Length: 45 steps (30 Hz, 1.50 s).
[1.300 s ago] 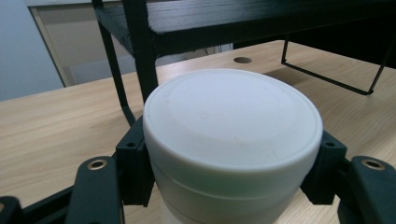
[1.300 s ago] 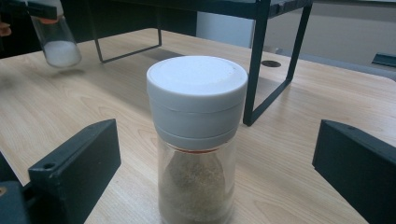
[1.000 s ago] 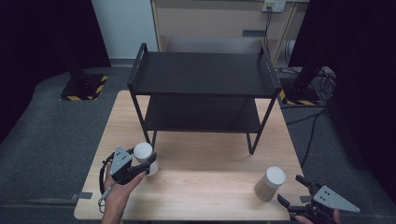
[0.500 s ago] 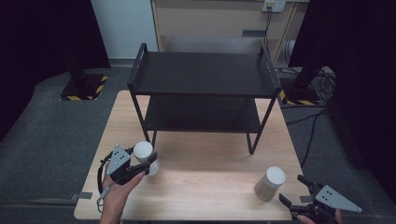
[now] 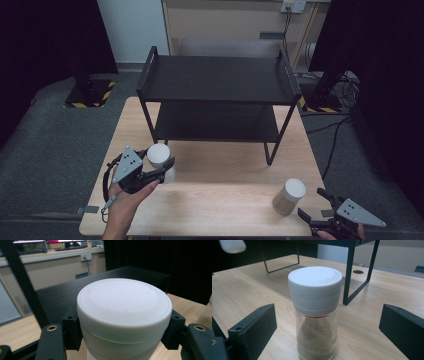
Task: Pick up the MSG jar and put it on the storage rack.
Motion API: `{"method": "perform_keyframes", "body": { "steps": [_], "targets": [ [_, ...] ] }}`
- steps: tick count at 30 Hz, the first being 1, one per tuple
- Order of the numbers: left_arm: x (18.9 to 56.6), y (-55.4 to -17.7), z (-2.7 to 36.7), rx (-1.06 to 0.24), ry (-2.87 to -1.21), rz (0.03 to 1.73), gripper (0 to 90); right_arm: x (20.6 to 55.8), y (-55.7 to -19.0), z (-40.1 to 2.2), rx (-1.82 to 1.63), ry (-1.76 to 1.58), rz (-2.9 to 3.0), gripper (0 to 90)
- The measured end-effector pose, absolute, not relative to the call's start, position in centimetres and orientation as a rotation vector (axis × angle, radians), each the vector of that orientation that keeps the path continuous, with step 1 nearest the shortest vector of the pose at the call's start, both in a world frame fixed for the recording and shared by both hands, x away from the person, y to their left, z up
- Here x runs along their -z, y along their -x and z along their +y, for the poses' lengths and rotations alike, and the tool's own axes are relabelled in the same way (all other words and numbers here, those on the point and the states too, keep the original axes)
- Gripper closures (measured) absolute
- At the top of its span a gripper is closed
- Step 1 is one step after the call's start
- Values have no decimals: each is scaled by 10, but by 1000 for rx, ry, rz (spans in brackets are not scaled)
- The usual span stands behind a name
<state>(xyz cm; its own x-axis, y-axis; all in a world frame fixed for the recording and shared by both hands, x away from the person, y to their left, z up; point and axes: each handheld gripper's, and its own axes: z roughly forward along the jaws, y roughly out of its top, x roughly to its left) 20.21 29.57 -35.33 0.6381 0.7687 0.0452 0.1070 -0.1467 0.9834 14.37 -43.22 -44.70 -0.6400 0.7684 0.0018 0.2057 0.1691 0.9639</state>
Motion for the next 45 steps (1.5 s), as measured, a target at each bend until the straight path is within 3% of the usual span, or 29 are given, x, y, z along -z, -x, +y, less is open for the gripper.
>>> {"method": "perform_keyframes", "body": {
  "steps": [21,45],
  "targets": [
    [280,-226,291,-578,-1694,597,333,449,-145,-435,-1484,-932,1969,19],
    [203,-269,296,-509,-1627,542,332,449,-146,-434,-1474,-934,1989,20]
  ]
}}
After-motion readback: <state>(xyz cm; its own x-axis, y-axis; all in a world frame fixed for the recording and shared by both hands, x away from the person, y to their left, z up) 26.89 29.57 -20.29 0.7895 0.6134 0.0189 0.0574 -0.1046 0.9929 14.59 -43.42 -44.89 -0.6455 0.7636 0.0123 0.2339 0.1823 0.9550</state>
